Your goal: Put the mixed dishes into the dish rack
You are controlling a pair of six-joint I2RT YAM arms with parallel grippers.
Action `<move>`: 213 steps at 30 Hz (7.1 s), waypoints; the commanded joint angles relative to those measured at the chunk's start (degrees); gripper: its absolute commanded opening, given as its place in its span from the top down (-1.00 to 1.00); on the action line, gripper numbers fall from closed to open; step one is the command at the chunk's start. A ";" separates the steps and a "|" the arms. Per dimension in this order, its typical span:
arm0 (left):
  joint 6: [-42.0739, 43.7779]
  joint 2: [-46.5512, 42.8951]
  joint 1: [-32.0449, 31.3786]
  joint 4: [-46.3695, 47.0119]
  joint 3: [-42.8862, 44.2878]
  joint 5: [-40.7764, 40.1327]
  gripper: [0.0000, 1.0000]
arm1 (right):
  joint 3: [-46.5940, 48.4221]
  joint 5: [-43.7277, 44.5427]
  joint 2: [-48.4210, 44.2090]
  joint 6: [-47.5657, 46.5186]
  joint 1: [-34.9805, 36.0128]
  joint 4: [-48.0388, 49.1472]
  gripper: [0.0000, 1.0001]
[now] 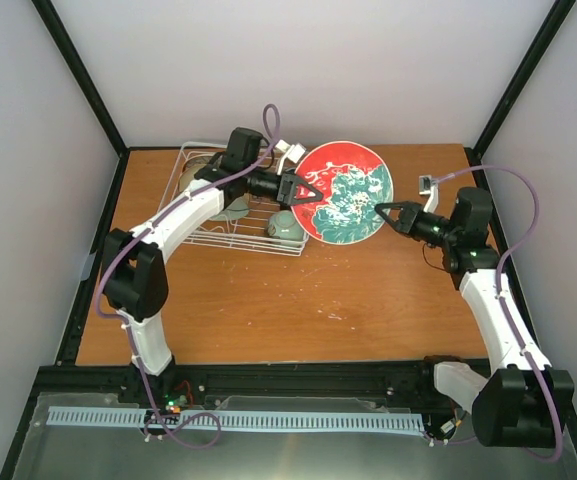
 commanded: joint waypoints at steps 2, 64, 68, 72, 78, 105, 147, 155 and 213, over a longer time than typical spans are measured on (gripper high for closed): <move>5.54 -1.04 -1.89 2.59 3.15 0.12 0.99 | 3.21 -3.75 -1.10 4.20 1.67 3.69 0.95; 22.23 -28.76 5.40 -9.10 2.03 -70.76 -0.58 | 40.31 19.53 24.15 -41.19 34.68 -7.33 0.94; 22.16 -32.26 5.41 -4.55 -1.61 -83.50 -0.55 | 44.73 23.50 27.90 -45.24 37.96 -8.69 0.94; 22.99 -36.05 5.41 -0.69 -4.68 -94.68 -0.56 | 48.60 29.06 31.04 -49.18 41.60 -9.81 0.94; 23.62 -40.87 5.41 0.82 -8.63 -100.35 -0.56 | 51.96 37.81 34.13 -56.12 46.87 -8.98 0.94; 24.88 -44.01 5.58 3.43 -16.34 -101.35 -0.53 | 51.10 57.76 40.90 -77.79 56.79 2.82 0.94; 26.48 -45.58 5.58 7.31 -18.53 -99.38 -0.50 | 58.92 63.78 53.01 -79.80 58.79 8.20 0.94; 26.88 -45.22 5.58 8.02 -18.27 -98.94 -0.50 | 60.25 64.30 52.71 -80.54 57.40 8.33 0.94; 24.70 -43.50 5.60 7.62 -17.44 -95.82 -0.47 | 65.42 54.02 57.81 -70.67 56.14 -6.47 0.94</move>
